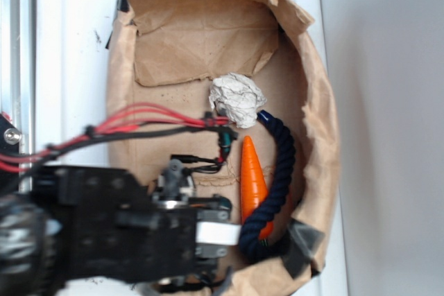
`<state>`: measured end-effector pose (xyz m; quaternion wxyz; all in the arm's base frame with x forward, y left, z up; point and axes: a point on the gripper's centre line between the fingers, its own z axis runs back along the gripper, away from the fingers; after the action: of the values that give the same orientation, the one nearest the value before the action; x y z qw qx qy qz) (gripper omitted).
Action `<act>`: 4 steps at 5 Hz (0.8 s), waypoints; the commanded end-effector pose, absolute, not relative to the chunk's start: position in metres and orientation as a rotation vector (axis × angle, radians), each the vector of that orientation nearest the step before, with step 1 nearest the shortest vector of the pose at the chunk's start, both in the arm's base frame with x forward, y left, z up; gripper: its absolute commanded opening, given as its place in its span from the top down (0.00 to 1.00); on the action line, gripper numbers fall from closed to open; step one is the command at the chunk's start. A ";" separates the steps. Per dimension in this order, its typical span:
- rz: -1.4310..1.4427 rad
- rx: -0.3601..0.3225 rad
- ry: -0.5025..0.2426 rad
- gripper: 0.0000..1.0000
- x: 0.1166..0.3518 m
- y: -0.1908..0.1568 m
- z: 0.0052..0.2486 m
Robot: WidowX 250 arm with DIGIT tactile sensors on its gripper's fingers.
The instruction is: Grab the plastic pickle.
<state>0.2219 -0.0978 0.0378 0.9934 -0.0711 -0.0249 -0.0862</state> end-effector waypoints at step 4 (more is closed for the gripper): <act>0.083 -0.278 -0.195 1.00 0.272 -0.008 0.173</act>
<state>0.2818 -0.0237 0.1472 0.9881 -0.1387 -0.0506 0.0426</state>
